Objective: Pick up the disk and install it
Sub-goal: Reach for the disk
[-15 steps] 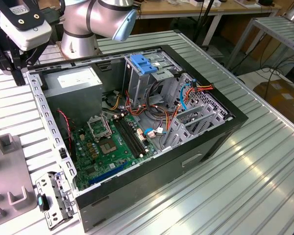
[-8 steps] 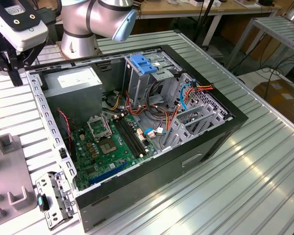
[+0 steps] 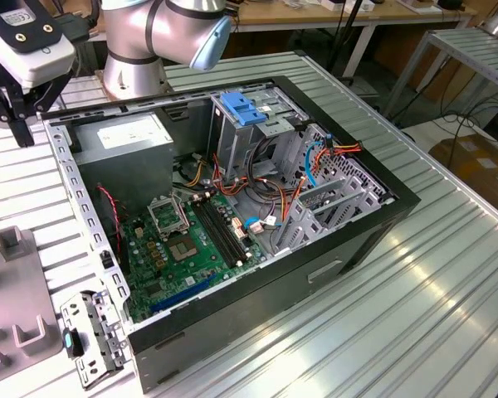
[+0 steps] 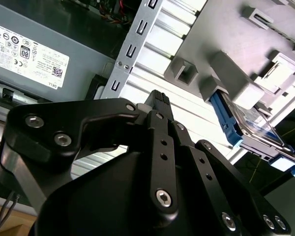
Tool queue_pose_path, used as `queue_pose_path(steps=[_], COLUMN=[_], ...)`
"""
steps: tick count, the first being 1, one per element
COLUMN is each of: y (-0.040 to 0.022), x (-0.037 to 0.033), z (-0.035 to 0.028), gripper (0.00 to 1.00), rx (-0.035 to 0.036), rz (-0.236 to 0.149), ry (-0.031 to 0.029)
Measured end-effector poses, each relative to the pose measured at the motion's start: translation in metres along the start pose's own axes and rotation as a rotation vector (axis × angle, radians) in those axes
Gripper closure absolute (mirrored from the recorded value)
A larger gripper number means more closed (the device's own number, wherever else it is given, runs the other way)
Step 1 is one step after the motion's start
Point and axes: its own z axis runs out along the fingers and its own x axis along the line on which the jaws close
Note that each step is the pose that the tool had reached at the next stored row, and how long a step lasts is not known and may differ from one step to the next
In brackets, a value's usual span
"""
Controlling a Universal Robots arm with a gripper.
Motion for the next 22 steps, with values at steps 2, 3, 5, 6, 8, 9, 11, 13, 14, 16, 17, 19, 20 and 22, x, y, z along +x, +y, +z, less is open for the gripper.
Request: queue_pose_path(steps=[2, 3, 5, 6, 8, 9, 11, 13, 14, 16, 17, 19, 20, 22], y=[-0.0001, -0.0001, -0.0002, -0.0002, -0.0003, -0.0003, -0.0003, -0.0004, -0.0004, -0.0005, -0.0006, -0.0007, -0.0007, -0.0008], x=[0.0009, 0.0012, 0.0022, 0.0025, 0.0032, 0.0037, 0.0044, 0.0053, 0.0057, 0.0066, 0.0076, 0.0087, 0.0093, 0.0104], z=[0.0000, 0.0000, -0.0001, -0.0001, -0.0001, -0.0001, -0.0001, -0.0001, -0.0002, -0.0002, -0.0002, -0.0002, -0.0002, -0.0003], gripper=[0.89, 0.89, 0.89, 0.89, 0.89, 0.89, 0.89, 0.89, 0.89, 0.89, 0.89, 0.89, 0.89, 0.89], rx=[0.0000, 0.0000, 0.0001, 0.0001, 0.0001, 0.0001, 0.0000, 0.0001, 0.0000, 0.0000, 0.0001, 0.0000, 0.0000, 0.0000], rz=[0.000, 0.000, 0.000, 0.000, 0.000, 0.000, 0.000, 0.000, 0.000, 0.000, 0.000, 0.000, 0.000, 0.000], ry=[0.0001, 0.0000, 0.0001, 0.0001, 0.0001, 0.0001, 0.0000, 0.0000, 0.0001, 0.0000, 0.0001, 0.0001, 0.0000, 0.0001])
